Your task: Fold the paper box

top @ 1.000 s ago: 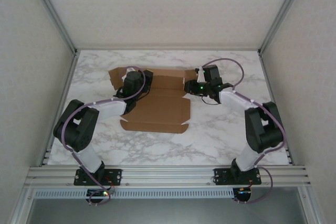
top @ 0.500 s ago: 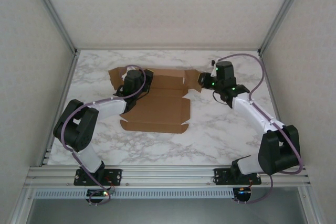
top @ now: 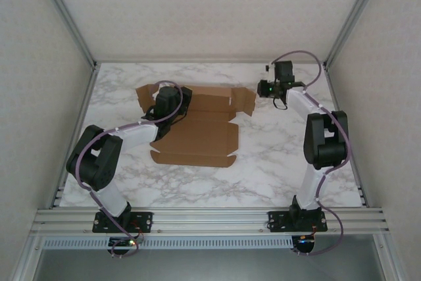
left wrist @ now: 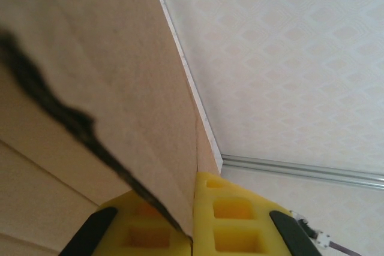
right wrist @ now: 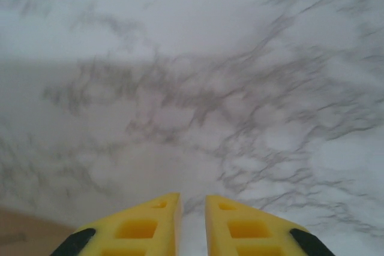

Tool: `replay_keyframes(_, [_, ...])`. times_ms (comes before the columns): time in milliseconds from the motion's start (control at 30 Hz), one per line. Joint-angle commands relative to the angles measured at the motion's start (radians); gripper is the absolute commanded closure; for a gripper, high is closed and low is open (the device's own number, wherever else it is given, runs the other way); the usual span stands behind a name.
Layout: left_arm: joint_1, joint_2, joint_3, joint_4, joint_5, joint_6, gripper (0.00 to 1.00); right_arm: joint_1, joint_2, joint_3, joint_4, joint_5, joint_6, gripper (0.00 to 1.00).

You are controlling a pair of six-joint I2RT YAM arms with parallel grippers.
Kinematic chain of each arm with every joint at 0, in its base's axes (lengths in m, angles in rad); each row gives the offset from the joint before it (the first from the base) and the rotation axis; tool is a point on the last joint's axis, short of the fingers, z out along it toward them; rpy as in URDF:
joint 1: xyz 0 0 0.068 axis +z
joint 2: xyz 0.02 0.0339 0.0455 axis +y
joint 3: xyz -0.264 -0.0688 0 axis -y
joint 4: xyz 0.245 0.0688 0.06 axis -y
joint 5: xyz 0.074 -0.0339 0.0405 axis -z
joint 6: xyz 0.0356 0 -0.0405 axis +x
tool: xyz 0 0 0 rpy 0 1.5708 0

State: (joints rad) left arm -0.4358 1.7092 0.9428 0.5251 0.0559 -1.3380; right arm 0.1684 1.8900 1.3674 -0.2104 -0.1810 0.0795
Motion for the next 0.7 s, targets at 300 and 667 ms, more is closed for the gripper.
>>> replay_keyframes(300, [0.014, 0.009, 0.016, -0.104, 0.037, 0.042, 1.00, 0.050, -0.139, -0.190, 0.158, -0.398, -0.375, 0.75])
replay_keyframes(667, [0.025, 0.010, 0.022, -0.096, 0.072, 0.051, 1.00, 0.139, -0.190, -0.299, 0.166, -0.400, -0.475, 0.66])
